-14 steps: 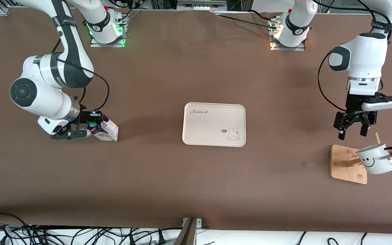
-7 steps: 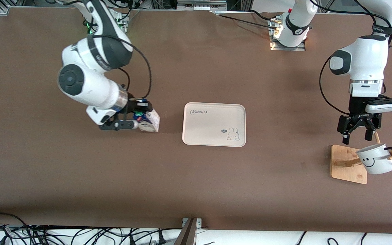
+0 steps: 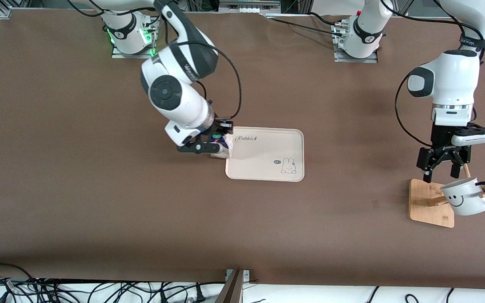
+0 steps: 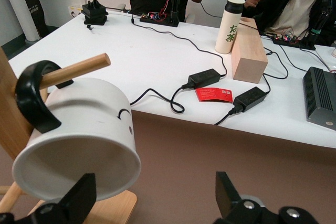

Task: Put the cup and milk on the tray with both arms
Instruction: 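Grasp and carry the milk carton with the right gripper onto the tray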

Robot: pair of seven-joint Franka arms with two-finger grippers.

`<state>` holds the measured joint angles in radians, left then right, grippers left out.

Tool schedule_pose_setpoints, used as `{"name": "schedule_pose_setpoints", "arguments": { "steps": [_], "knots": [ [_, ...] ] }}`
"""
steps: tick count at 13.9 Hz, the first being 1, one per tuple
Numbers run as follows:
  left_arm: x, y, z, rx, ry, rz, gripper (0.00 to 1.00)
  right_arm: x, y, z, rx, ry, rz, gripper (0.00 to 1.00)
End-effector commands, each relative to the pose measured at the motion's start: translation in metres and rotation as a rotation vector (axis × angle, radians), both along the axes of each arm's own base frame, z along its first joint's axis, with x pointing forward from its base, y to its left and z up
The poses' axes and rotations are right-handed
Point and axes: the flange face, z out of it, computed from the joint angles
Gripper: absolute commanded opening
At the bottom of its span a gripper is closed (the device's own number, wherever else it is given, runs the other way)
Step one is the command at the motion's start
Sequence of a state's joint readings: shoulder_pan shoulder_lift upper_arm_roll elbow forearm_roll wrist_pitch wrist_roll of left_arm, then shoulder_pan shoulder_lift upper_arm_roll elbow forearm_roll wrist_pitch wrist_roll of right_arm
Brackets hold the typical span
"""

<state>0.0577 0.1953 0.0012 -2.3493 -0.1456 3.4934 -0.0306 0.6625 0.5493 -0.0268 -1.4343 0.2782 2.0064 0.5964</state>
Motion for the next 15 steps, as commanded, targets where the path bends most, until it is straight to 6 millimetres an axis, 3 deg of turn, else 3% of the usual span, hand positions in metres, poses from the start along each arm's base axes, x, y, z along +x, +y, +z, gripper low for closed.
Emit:
{"name": "schedule_pose_setpoints", "arguments": {
  "steps": [1,3,9,10,12,15],
  "knots": [
    [0.015,0.005,0.004,-0.005,-0.028,0.017,1.0,0.001,0.04,-0.008,0.022,-0.017,-0.038,0.31],
    [0.019,0.007,0.003,-0.003,-0.03,0.019,1.0,0.001,0.053,-0.02,0.019,-0.015,-0.034,0.31],
    [0.027,0.012,0.003,0.006,-0.038,0.021,1.0,-0.005,0.062,-0.051,-0.03,-0.025,-0.005,0.32],
    [0.027,0.012,0.006,0.012,-0.042,0.016,1.0,-0.004,0.062,-0.051,-0.033,-0.027,-0.003,0.41],
    [0.029,0.011,0.009,0.016,-0.049,0.011,1.0,-0.002,0.06,-0.046,-0.029,-0.032,-0.015,1.0],
    [0.038,0.008,0.025,0.051,-0.082,-0.024,1.0,0.005,0.055,-0.008,-0.01,-0.045,-0.091,1.0]
  ]
}}
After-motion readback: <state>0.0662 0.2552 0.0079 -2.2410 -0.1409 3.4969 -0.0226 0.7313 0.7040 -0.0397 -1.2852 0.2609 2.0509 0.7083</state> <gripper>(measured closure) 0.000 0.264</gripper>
